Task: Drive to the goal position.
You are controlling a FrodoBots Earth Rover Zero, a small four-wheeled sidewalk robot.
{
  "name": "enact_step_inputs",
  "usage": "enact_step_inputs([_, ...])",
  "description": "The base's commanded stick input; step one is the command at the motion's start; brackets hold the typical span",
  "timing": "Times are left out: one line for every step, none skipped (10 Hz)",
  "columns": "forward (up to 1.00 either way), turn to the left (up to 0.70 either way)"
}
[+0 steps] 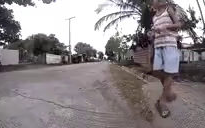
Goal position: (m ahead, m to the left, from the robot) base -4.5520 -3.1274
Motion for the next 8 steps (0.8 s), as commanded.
enact_step_inputs([0.0,0.0])
enact_step_inputs([0.0,0.0])
enact_step_inputs([0.47,0.0])
enact_step_inputs([0.7,0.0])
enact_step_inputs([0.7,0.0])
enact_step_inputs([0.62,0.0])
enact_step_inputs([0.0,0.0])
enact_step_inputs([0.0,0.0])
